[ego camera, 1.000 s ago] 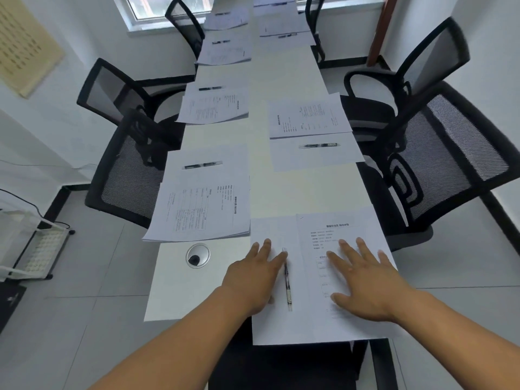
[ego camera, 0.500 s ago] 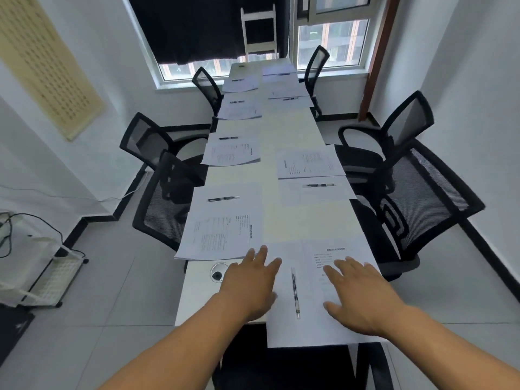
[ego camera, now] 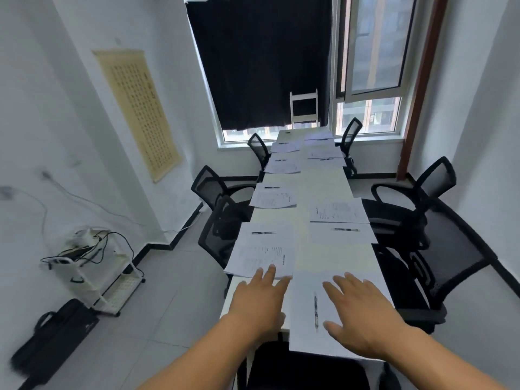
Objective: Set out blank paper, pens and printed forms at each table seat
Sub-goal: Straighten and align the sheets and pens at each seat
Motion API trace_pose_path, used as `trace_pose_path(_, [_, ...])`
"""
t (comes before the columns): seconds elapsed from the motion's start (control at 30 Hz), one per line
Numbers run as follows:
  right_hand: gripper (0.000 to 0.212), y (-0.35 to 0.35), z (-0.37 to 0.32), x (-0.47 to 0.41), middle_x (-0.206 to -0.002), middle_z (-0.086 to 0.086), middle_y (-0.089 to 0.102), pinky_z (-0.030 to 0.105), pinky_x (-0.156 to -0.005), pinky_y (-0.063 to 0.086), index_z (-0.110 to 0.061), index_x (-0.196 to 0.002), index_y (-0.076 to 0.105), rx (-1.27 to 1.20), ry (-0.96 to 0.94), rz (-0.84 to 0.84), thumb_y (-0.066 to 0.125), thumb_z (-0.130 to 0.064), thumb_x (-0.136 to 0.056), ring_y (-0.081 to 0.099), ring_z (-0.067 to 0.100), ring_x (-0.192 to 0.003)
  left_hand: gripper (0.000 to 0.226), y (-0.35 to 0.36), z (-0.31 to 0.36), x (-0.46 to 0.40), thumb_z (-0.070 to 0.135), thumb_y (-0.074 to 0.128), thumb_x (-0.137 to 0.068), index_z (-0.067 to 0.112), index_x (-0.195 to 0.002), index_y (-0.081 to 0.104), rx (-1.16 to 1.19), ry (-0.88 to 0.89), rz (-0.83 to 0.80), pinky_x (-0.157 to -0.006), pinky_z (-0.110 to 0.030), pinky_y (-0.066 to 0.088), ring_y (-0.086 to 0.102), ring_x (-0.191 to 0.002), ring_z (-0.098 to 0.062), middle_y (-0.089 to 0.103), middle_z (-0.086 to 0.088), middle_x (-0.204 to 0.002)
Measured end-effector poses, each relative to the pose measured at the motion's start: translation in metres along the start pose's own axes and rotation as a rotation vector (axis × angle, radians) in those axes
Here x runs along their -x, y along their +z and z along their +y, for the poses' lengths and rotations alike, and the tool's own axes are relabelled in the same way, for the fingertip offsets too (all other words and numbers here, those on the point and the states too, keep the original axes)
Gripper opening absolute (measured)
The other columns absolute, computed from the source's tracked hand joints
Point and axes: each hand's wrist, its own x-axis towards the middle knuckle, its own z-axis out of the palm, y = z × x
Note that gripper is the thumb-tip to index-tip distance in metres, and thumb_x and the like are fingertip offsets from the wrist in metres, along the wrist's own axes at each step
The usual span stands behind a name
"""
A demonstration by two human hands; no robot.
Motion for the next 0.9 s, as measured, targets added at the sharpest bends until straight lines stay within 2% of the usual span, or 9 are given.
trace_pose_path(0.13, [0.084,-0.018,-0.029,0.015,-0.181,0.003,0.009,0.051,-0.135,0.008,-0.026,-0.172,0.008,-0.006,-0.044,0.043,0.038,-0.065,-0.104,0.002,0.03,-0.167,0.082,-0.017,-0.009,0.042,0.037,0.059,-0.108,0.029,-0.174,0.011,-0.019,-0.04,0.033,-0.129,-0.061,0.027,0.004,-0.169,-0.037,-0.004,-0.011,-0.184])
trace_pose_path(0.27, [0.084,-0.035,-0.065,0.02,-0.179,0.003,0.013,0.051,-0.134,0.011,-0.026,-0.171,0.011,0.015,-0.086,0.098,0.038,-0.066,-0.103,0.005,0.031,-0.166,0.078,-0.031,-0.032,0.074,0.038,0.059,-0.108,0.026,-0.172,0.015,-0.054,-0.079,0.088,-0.125,-0.058,0.035,0.014,-0.167,-0.038,0.001,-0.011,-0.183])
trace_pose_path(0.37, [0.084,-0.047,-0.094,0.017,-0.18,0.004,0.013,0.051,-0.134,0.01,-0.026,-0.171,0.012,0.034,-0.111,0.128,0.04,-0.066,-0.103,0.006,0.03,-0.167,0.069,-0.037,-0.055,0.093,0.039,0.061,-0.106,0.024,-0.165,0.028,-0.052,-0.118,0.13,-0.114,-0.054,0.047,0.035,-0.156,-0.036,0.019,-0.011,-0.178])
trace_pose_path(0.5, [0.082,-0.063,-0.136,0.0,-0.179,0.004,0.017,0.051,-0.134,0.014,-0.027,-0.17,0.016,0.052,-0.124,0.166,0.042,-0.066,-0.102,0.011,0.031,-0.166,0.054,-0.04,-0.095,0.111,0.04,0.062,-0.102,0.023,-0.15,0.042,-0.021,-0.165,0.171,-0.098,-0.05,0.054,0.055,-0.132,-0.034,0.043,-0.008,-0.157])
trace_pose_path(0.6, [0.079,-0.07,-0.188,-0.024,-0.177,0.005,0.023,0.051,-0.133,0.019,-0.027,-0.168,0.021,0.072,-0.139,0.187,0.043,-0.065,-0.102,0.017,0.032,-0.163,0.054,-0.034,-0.146,0.125,0.041,0.063,-0.101,0.023,-0.149,0.044,-0.016,-0.17,0.201,-0.09,-0.048,0.054,0.058,-0.121,-0.032,0.051,-0.006,-0.144])
trace_pose_path(0.77, [0.079,-0.078,-0.279,-0.064,-0.173,0.007,0.03,0.051,-0.131,0.021,-0.025,-0.167,0.024,0.104,-0.135,0.19,0.047,-0.063,-0.102,0.022,0.033,-0.161,0.057,-0.02,-0.239,0.139,0.044,0.062,-0.102,0.024,-0.152,0.042,-0.004,-0.159,0.232,-0.091,-0.047,0.054,0.057,-0.123,-0.031,0.052,-0.004,-0.142])
trace_pose_path(0.9, [0.071,-0.085,-0.349,-0.094,-0.163,0.005,0.042,0.049,-0.125,0.032,-0.025,-0.159,0.034,0.083,-0.115,0.187,0.049,-0.062,-0.101,0.037,0.031,-0.15,0.058,-0.005,-0.31,0.15,0.047,0.062,-0.101,0.024,-0.151,0.043,0.001,-0.143,0.213,-0.092,-0.048,0.054,0.057,-0.123,-0.031,0.052,-0.005,-0.14])
